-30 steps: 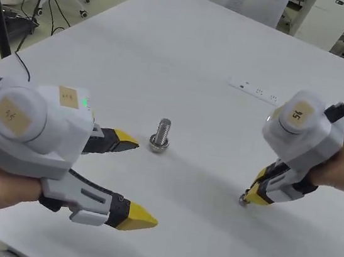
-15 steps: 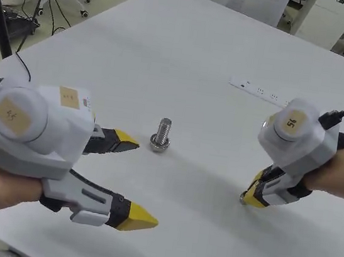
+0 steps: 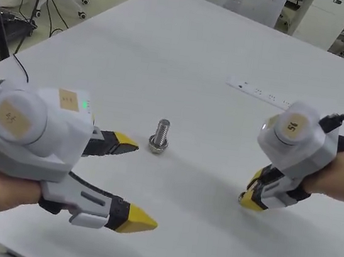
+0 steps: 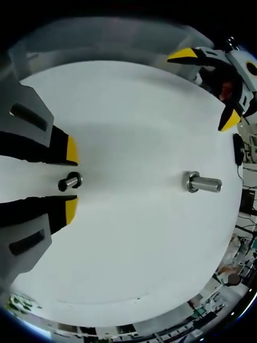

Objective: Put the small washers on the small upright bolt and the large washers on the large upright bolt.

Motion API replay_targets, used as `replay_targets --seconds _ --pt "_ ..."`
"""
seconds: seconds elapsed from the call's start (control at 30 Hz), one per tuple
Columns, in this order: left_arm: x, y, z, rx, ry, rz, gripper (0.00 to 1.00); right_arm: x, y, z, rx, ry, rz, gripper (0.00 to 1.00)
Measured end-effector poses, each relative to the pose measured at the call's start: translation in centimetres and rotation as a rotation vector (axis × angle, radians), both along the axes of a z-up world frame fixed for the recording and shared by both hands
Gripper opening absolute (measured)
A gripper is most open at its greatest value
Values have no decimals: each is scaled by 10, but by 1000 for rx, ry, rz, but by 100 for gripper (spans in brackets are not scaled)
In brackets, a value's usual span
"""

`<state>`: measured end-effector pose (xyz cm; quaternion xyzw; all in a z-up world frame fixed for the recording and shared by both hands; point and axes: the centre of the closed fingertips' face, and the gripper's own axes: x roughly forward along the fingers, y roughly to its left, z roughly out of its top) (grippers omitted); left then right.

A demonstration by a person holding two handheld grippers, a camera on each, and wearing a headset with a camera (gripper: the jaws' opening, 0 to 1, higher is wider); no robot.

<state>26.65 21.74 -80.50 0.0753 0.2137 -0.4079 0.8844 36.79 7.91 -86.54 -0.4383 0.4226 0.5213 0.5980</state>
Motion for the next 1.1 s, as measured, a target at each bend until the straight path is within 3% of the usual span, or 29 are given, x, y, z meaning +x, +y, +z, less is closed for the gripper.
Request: replay_targets --seconds 0.23,0.4,0.57,0.9,1.1 --pt "-1 0 0 1 0 -3 73 -2 3 1 53 -3 -28 42" --pt "-1 0 0 1 4 -2 73 -3 3 2 99 -22 -44 62" --pt "-1 0 -1 2 8 -2 74 1 6 6 161 -77 -72 86" --pt "-4 0 -1 1 14 -7 74 -10 8 12 235 -101 -111 95" --pt "-5 3 3 -5 8 0 74 -19 15 25 292 -135 -136 96"
